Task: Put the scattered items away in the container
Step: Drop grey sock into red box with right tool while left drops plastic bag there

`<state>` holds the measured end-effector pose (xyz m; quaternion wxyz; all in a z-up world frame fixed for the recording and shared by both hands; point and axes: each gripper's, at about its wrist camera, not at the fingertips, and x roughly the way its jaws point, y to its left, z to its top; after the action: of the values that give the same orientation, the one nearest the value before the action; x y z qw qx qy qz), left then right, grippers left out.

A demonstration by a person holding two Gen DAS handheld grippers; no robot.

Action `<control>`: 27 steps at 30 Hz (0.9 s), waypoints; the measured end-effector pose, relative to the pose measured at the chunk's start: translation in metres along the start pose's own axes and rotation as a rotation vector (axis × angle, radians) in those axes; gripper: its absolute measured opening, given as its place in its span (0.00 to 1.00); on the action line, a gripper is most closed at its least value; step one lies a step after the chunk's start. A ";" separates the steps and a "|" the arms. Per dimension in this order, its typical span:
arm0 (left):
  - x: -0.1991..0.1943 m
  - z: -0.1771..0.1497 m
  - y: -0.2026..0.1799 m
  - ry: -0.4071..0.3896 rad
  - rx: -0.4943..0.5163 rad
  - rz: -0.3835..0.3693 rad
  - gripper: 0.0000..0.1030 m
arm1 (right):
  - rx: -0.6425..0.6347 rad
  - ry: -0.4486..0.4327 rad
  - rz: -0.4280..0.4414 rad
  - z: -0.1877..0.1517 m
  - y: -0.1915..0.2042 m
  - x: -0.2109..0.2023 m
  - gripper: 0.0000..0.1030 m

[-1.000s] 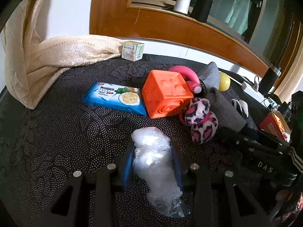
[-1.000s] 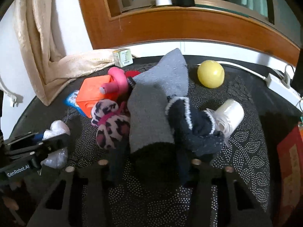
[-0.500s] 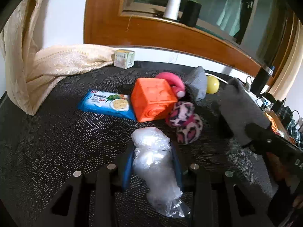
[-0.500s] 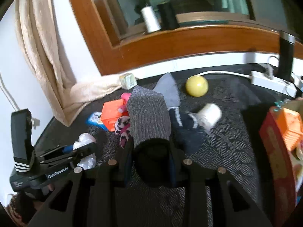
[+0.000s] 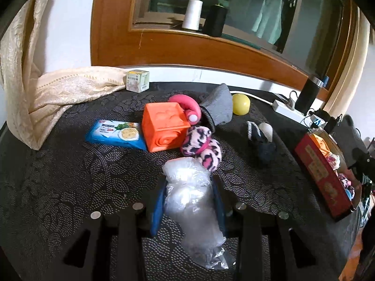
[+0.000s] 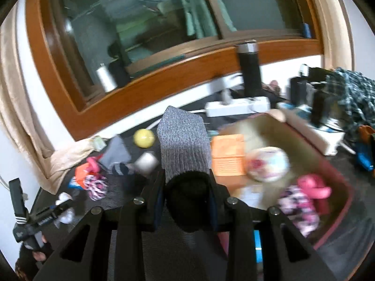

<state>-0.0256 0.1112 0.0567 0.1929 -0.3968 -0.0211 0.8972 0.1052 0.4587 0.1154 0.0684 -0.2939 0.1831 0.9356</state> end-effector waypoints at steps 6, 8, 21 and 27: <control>0.000 -0.001 -0.018 0.013 0.011 -0.010 0.37 | 0.003 -0.011 -0.077 0.013 -0.047 -0.010 0.33; -0.002 -0.001 -0.027 0.011 0.020 -0.014 0.37 | 0.009 -0.006 -0.091 0.018 -0.060 -0.008 0.33; 0.004 0.008 -0.079 0.015 0.051 -0.051 0.37 | -0.040 0.100 -0.116 0.055 -0.103 0.057 0.37; 0.010 0.015 -0.108 0.018 0.080 -0.090 0.37 | 0.016 0.050 -0.117 0.055 -0.119 0.039 0.48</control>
<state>-0.0075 0.2162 0.0803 0.2490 -0.3954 -0.0015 0.8841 0.0723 0.5906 0.0989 0.1210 -0.3269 0.1749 0.9208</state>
